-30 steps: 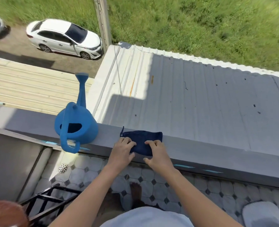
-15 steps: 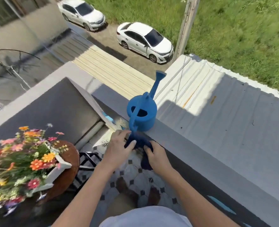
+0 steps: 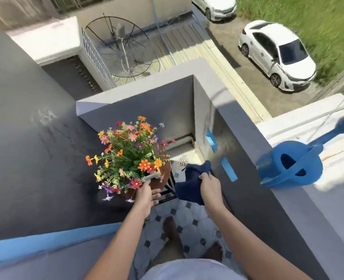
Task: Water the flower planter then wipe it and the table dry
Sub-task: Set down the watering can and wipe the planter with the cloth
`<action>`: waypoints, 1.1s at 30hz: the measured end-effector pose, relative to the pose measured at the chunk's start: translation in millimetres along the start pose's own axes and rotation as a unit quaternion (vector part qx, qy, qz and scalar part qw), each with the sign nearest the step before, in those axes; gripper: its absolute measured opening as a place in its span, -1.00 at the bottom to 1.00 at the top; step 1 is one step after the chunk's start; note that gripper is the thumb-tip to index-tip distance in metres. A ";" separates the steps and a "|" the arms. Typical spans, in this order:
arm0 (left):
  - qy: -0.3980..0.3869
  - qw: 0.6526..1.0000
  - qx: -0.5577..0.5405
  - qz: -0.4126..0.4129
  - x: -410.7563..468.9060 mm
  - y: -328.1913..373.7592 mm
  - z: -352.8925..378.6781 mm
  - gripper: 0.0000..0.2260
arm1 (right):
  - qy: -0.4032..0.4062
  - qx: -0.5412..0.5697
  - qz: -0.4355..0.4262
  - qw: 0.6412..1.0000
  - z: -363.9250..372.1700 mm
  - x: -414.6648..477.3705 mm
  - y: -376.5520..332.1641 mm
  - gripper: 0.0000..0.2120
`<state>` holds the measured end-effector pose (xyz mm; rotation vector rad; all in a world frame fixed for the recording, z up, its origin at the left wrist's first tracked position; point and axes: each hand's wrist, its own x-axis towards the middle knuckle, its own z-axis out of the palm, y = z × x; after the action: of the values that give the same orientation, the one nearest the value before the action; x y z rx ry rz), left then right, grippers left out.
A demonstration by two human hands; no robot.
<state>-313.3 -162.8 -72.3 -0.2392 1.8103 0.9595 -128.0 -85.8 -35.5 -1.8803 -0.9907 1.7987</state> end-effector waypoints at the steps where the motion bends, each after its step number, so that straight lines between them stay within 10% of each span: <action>1: -0.008 0.999 -0.036 -0.014 10.5 2.4 -1.5 -0.69 | 0.007 -0.005 0.002 1.000 9.7 1.9 -2.7 -0.78; 19: -0.001 0.989 -0.142 0.030 34.2 68.0 -18.6 -0.78 | 0.000 -0.098 -0.034 0.995 91.9 19.8 -28.1 -0.80; 33: -0.019 0.986 -0.124 0.105 -49.8 128.2 -33.6 -0.73 | -0.146 -0.138 -0.332 0.921 126.9 -15.5 -60.2 -0.73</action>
<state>-385.8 -114.6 39.3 -0.1852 1.7039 1.3332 -264.6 -81.5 0.5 -1.1744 -1.8057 1.5823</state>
